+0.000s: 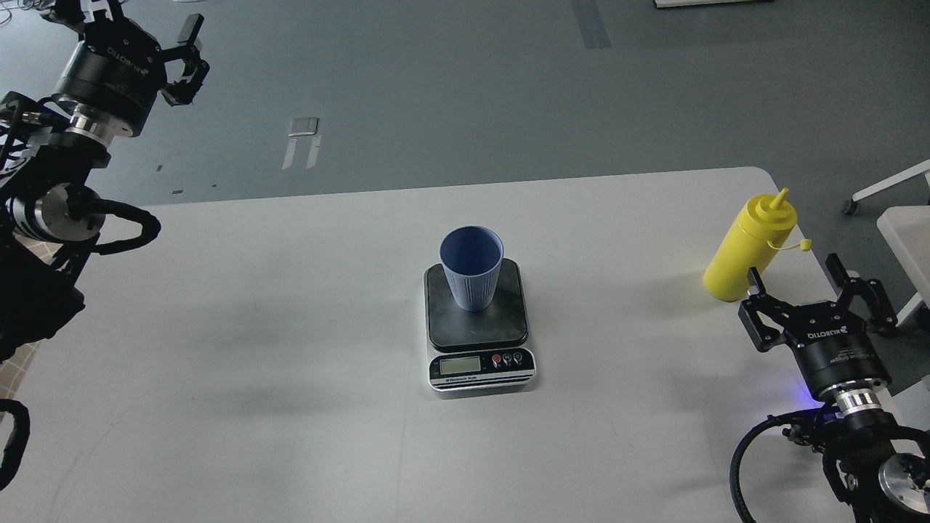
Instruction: Pour seasoning into cup on scale with both arms
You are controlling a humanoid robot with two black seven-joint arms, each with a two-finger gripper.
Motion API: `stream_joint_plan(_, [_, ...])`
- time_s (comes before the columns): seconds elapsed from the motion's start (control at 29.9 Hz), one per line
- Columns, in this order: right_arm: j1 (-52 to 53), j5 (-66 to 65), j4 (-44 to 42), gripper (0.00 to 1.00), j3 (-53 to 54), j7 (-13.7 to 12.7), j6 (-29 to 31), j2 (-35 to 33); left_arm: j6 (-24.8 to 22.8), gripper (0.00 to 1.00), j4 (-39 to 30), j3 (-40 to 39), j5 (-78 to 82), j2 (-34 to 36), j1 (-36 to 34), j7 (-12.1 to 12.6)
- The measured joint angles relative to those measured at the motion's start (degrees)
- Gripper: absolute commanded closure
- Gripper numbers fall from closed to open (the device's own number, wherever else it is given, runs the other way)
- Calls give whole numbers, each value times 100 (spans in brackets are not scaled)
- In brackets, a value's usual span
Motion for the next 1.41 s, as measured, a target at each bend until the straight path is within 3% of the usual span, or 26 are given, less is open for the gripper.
stream_joint_plan(0.5, [-1049,-18,1125,1,-12,-54,289,0,0,2,0,0,0,6,-9,0])
stream_joint_plan(1.24, [-1066,-86,2748,1,6,-70,289,-10,0,2,9,-3,0,-44,-7,-18])
stream_joint_plan(1.41, [-749,-110,2756,1,6,-68,289,-392,0,2,9,-8,0,-45,-29,-18])
